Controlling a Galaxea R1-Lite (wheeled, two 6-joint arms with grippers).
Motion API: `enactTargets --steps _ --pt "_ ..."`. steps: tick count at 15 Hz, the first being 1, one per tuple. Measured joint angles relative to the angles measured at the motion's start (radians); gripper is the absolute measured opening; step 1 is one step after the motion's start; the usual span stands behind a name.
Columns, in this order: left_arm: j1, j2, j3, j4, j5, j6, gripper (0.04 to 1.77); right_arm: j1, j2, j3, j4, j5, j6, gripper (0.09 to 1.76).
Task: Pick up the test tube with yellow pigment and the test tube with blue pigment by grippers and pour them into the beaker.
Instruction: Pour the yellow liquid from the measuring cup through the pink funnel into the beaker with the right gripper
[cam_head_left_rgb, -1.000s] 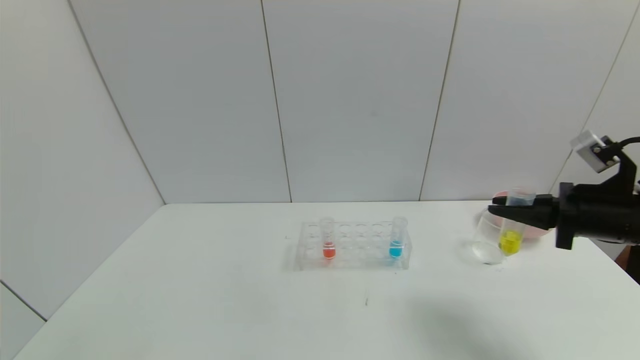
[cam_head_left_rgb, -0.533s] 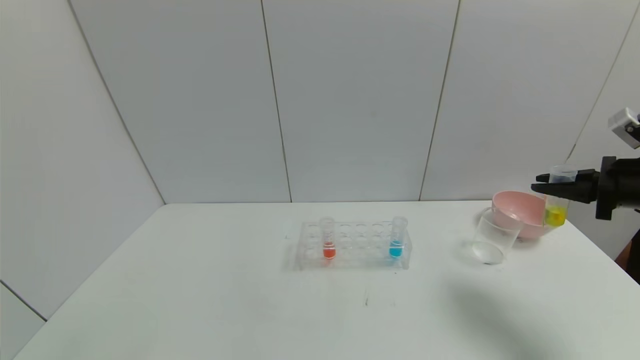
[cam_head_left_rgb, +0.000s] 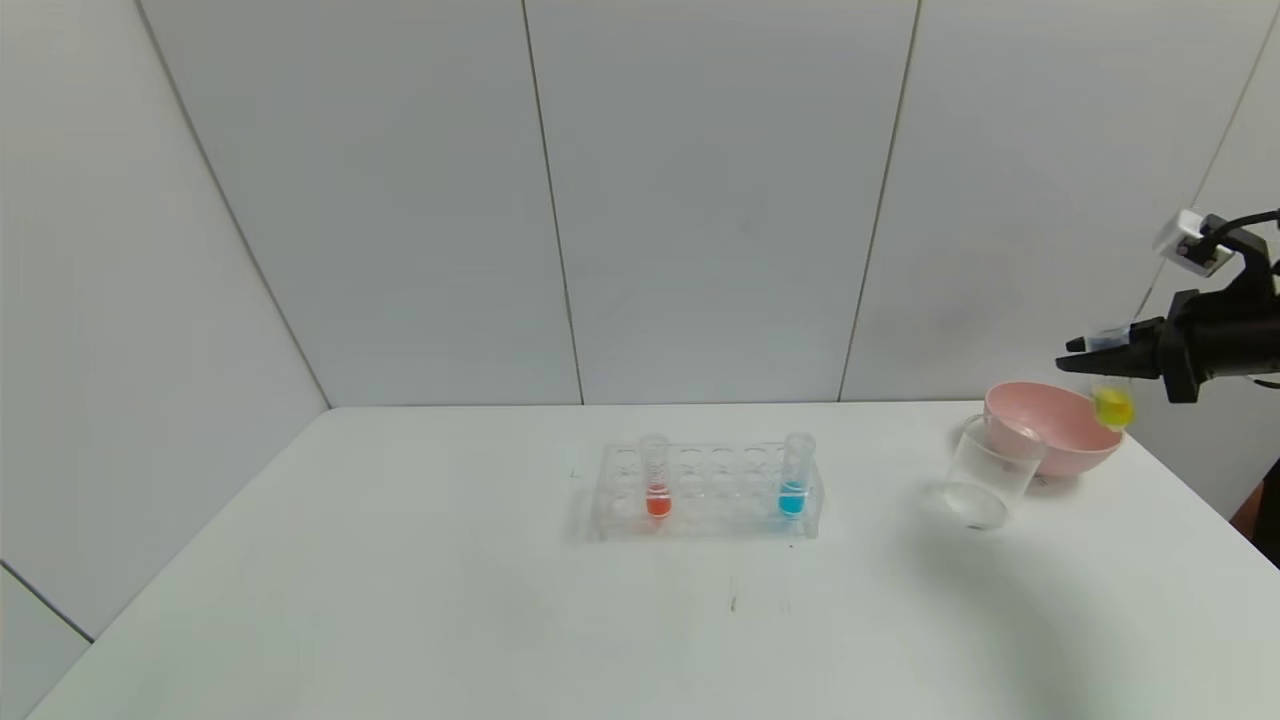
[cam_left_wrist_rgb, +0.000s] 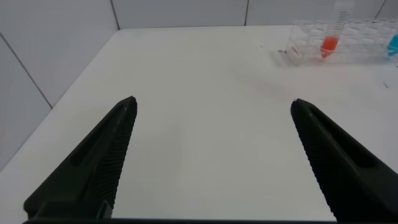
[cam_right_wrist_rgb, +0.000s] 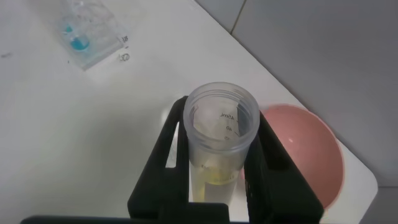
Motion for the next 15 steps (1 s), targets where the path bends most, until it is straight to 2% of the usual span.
enactTargets --steps 4,7,10,12,15 --pt "0.0 0.0 0.0 0.0 0.0 0.0 1.76 0.026 0.077 -0.123 0.135 -0.162 -0.142 0.56" --pt "0.0 0.0 0.0 0.0 0.0 0.0 1.76 0.042 0.11 -0.211 0.228 -0.195 -0.192 0.56" --pt "0.0 0.0 0.0 0.0 0.0 0.0 1.76 0.05 0.136 -0.298 0.324 -0.279 -0.273 0.56" --pt "0.0 0.0 0.0 0.0 0.0 0.0 1.76 0.05 0.149 -0.319 0.348 -0.312 -0.351 0.56" --pt "0.0 0.0 0.0 0.0 0.0 0.0 1.76 0.056 0.162 -0.326 0.356 -0.325 -0.377 0.56"
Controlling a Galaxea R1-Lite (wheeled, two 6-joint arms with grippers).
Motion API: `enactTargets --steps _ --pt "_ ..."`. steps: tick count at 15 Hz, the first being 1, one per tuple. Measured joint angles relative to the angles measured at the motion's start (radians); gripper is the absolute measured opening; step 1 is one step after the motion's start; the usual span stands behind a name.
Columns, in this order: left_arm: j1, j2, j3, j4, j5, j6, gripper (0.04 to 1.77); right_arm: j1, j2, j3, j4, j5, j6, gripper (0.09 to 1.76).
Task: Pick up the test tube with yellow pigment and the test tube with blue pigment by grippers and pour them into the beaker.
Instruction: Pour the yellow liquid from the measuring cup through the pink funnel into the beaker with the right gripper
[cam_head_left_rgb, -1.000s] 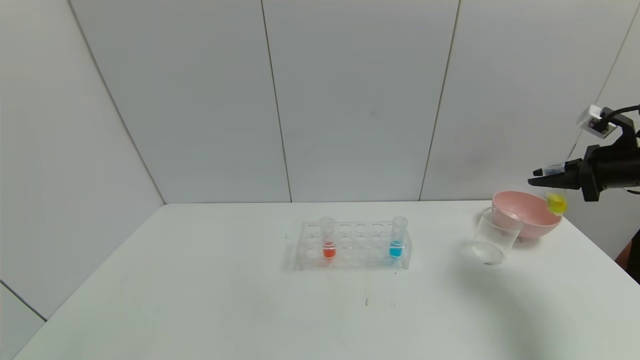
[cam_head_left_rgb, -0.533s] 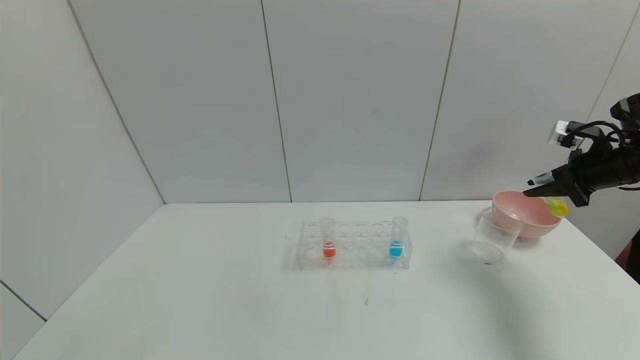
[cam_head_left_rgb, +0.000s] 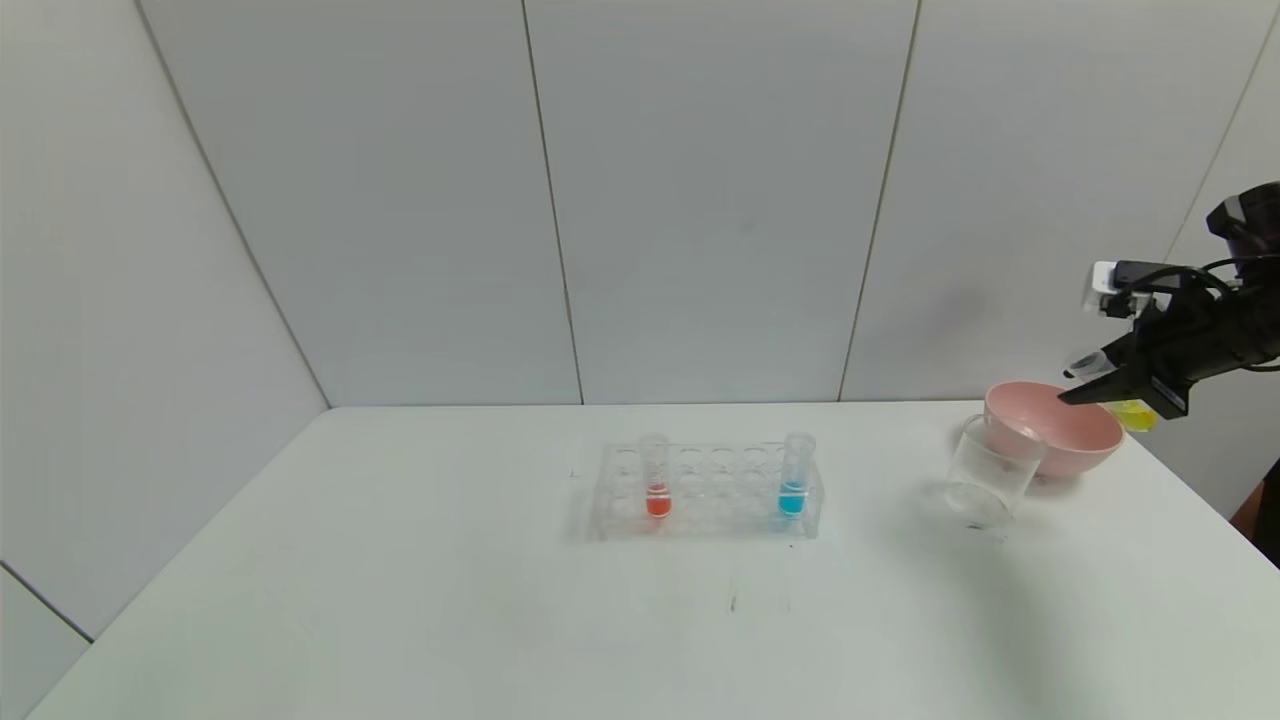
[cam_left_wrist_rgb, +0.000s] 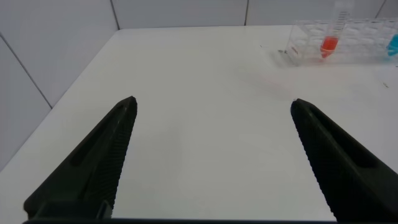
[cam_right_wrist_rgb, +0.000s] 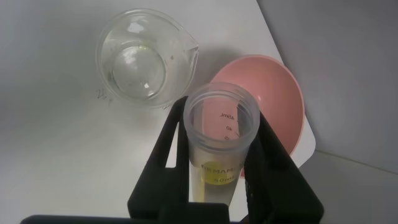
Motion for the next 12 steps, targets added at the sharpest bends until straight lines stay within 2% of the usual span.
enactTargets --steps 4,12 --pt "0.0 0.0 0.0 0.0 0.0 0.0 1.76 0.026 0.004 -0.004 -0.003 -0.099 -0.037 0.56" --pt "0.0 0.0 0.0 0.0 0.0 0.0 1.76 0.058 0.017 -0.009 -0.002 -0.201 -0.061 0.56"
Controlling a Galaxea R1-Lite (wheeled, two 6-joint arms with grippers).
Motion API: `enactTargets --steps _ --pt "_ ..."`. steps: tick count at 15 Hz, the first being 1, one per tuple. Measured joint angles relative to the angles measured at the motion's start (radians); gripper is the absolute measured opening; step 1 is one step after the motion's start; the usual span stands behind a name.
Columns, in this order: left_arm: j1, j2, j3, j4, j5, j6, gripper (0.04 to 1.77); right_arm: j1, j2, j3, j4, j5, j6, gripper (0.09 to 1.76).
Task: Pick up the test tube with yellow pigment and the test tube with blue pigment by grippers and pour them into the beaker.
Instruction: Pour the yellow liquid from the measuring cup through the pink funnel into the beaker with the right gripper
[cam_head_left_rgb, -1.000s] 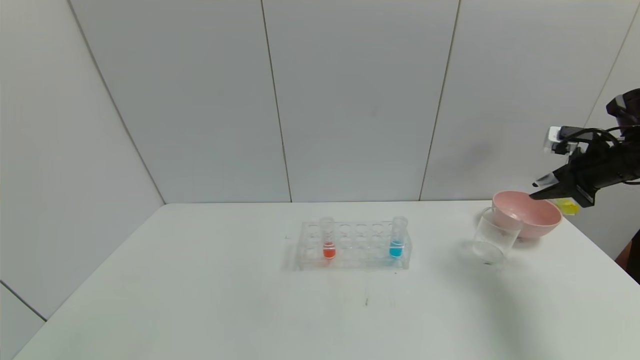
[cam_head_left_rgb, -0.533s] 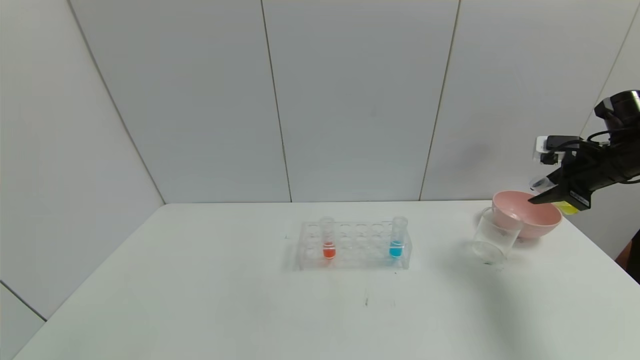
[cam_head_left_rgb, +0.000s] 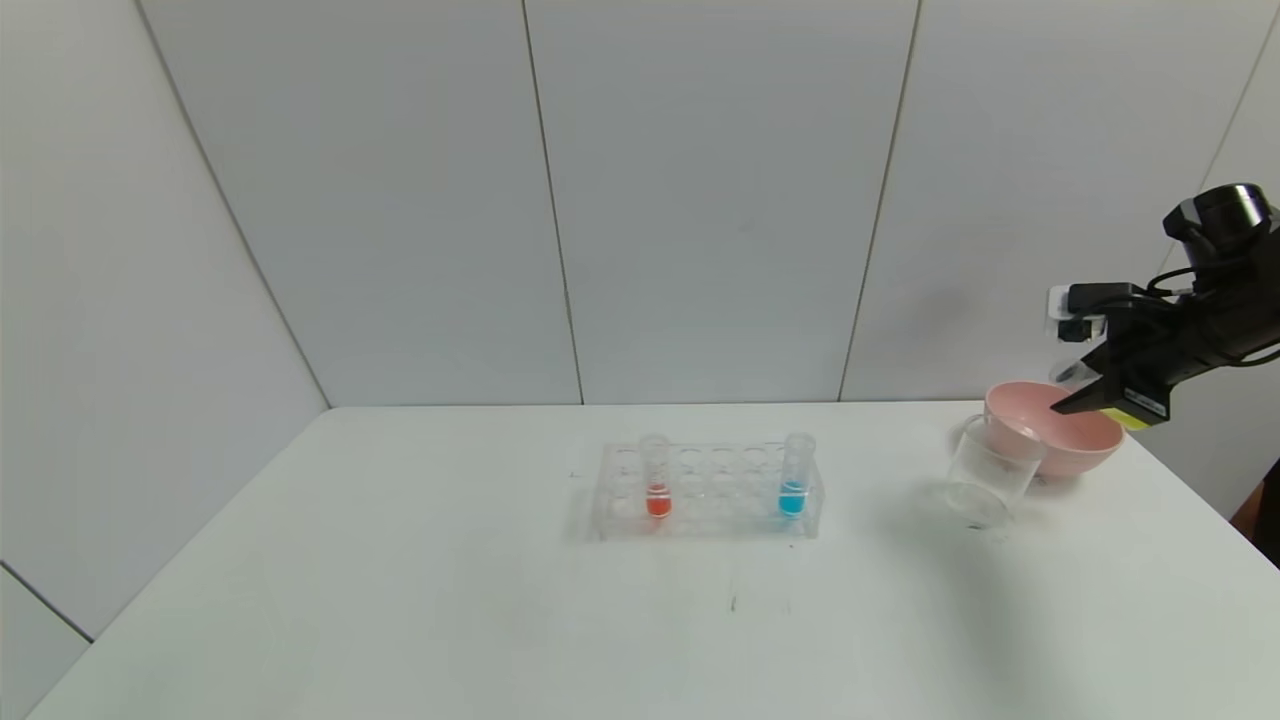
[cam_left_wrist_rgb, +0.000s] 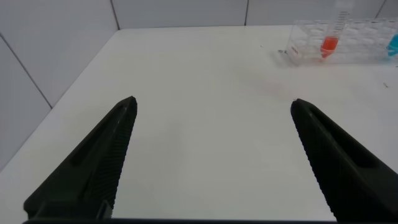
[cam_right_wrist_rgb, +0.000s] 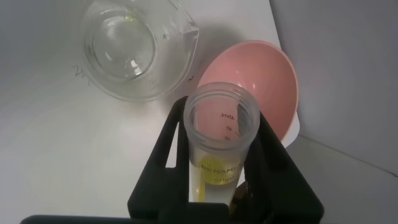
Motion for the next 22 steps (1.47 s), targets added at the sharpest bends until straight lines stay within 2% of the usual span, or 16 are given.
enactTargets --steps 7,19,22 --pt "0.0 0.0 0.0 0.0 0.0 0.0 1.76 0.019 -0.009 0.0 0.053 -0.128 -0.038 0.56" --pt "0.0 0.0 0.0 0.0 0.0 0.0 1.76 0.083 -0.004 0.001 0.065 -0.25 -0.031 0.56" --pt "0.0 0.0 0.0 0.0 0.0 0.0 1.76 0.101 0.001 0.001 0.064 -0.316 -0.035 0.56"
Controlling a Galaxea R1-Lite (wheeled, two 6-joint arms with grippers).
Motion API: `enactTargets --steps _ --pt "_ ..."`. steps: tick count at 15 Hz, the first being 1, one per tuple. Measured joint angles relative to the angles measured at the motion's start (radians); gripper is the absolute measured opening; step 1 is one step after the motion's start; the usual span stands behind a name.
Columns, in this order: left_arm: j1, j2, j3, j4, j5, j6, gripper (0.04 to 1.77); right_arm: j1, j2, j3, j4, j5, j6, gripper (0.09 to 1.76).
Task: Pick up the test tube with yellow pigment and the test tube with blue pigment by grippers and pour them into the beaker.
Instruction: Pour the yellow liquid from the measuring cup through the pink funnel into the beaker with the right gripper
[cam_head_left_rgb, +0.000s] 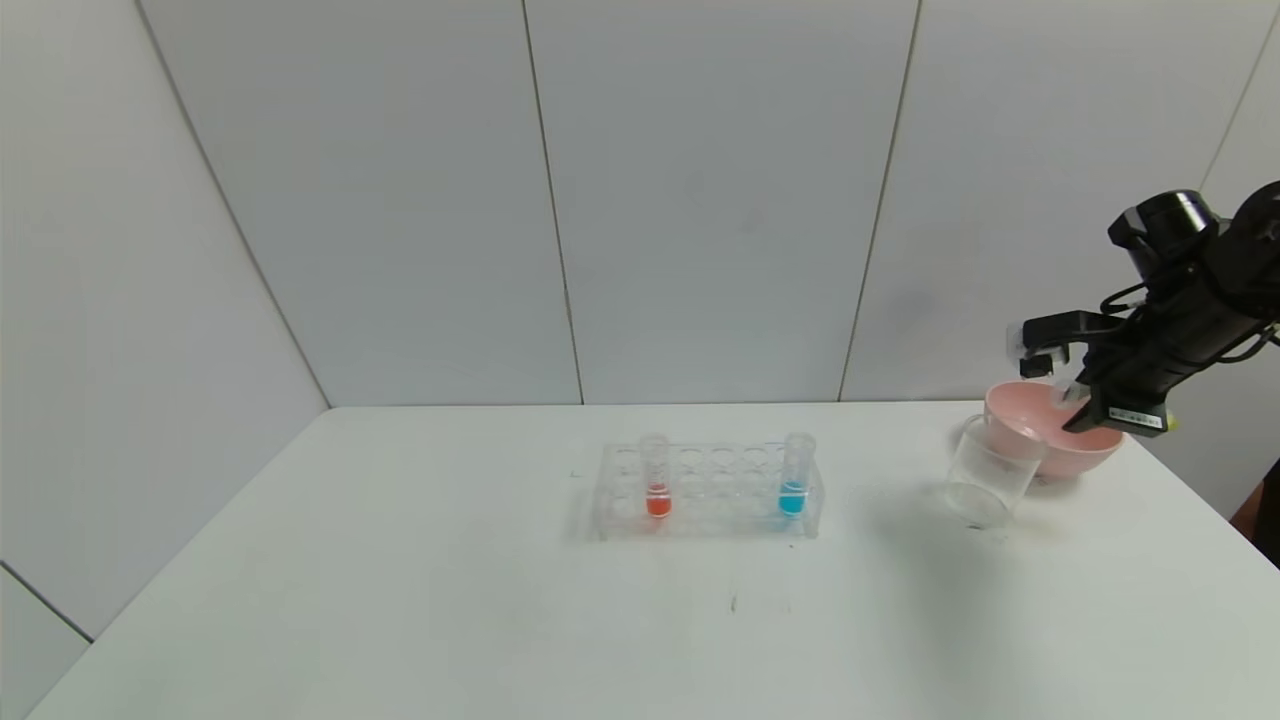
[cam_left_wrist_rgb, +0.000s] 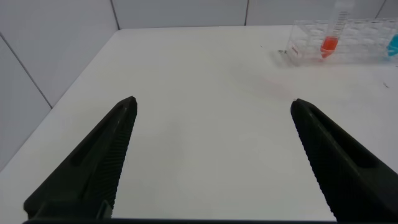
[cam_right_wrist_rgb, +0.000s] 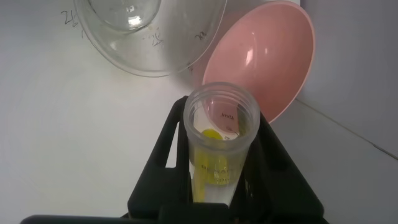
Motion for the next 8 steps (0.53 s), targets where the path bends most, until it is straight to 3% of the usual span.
enactTargets --steps 8 --pt "0.0 0.0 0.0 0.0 0.0 0.0 1.76 0.01 0.003 0.0 0.006 -0.067 -0.011 0.56"
